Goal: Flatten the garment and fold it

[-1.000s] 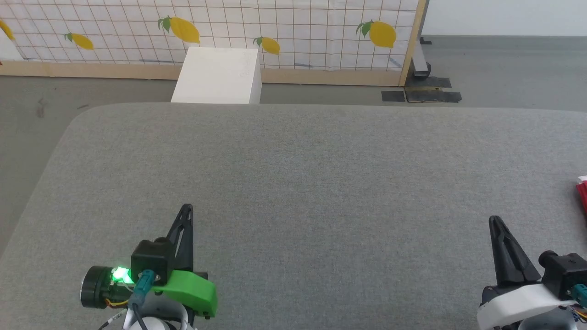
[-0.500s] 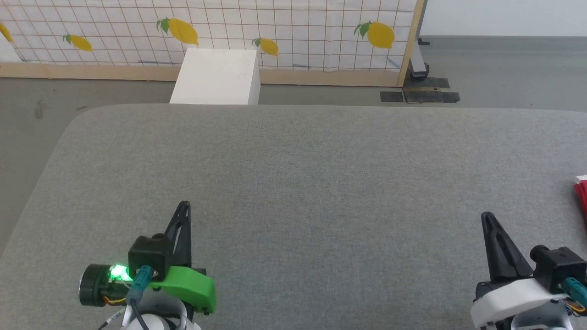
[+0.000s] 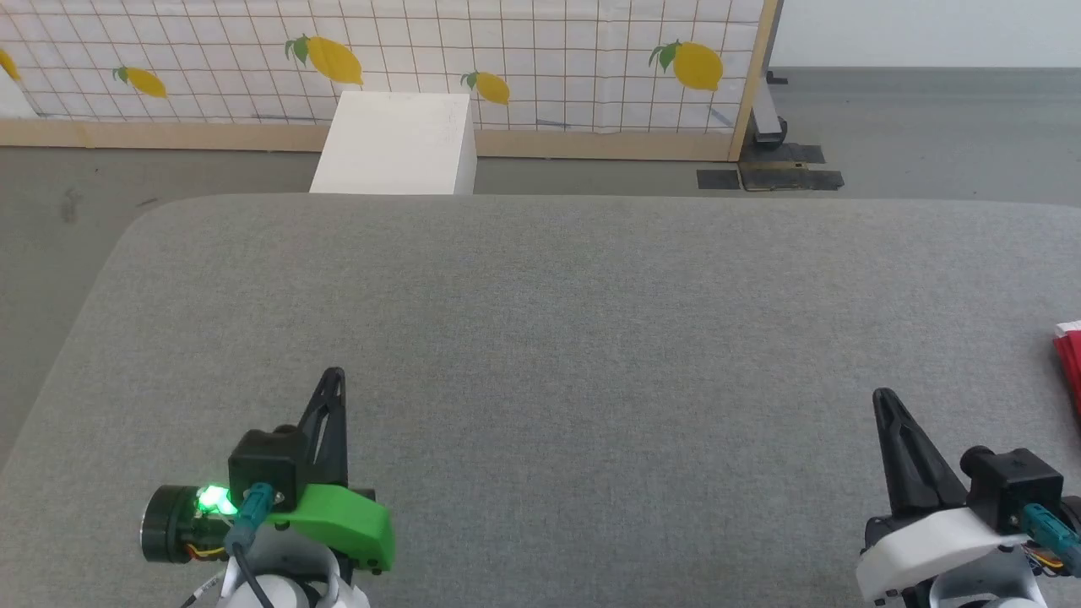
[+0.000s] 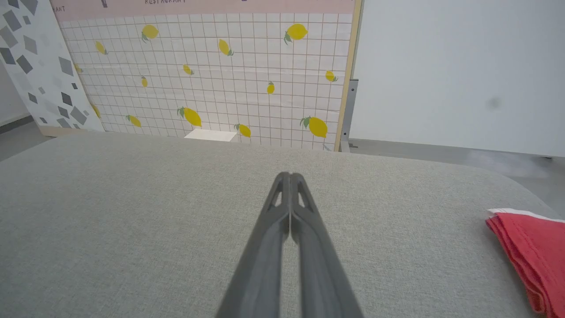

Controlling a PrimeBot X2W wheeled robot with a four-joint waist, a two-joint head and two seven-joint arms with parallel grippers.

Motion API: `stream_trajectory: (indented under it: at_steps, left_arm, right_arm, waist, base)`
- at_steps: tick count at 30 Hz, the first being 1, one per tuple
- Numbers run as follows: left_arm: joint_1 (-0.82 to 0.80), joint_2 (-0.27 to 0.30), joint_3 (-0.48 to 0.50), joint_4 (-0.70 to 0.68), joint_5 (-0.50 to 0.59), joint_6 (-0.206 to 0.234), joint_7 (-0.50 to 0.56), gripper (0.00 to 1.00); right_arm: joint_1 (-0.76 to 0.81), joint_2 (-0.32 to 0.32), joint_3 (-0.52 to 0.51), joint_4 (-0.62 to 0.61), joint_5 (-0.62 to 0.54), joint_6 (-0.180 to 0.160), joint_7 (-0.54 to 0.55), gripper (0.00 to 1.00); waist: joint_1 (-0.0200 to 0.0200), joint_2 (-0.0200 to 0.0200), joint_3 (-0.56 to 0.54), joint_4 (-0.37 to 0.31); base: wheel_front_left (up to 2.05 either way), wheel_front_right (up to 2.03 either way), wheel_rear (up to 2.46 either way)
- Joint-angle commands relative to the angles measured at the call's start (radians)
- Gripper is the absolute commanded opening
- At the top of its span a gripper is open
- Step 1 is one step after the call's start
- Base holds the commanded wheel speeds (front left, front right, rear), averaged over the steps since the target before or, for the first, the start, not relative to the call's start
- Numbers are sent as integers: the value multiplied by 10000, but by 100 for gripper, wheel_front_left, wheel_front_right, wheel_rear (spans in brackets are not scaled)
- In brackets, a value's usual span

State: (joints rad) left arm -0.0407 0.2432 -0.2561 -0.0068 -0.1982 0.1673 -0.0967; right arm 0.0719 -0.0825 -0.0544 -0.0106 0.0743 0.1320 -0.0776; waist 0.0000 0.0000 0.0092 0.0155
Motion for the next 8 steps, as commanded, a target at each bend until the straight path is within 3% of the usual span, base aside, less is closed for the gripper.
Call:
stream_trajectory:
  at_steps: [1, 8]
  left_arm:
    - [155, -151, 171, 33, 245, -92, 76, 0]
    - [189, -390, 493, 38, 479, -304, 196, 0]
  right_arm:
    - [-212, 48, 51, 36, -102, -7, 66, 0]
    - [-280, 85, 117, 45, -188, -8, 161, 0]
  waist:
    - [0, 0, -3, -4]
    - [0, 0, -15, -24]
  base:
    - [0, 0, 0]
    - [0, 0, 0]
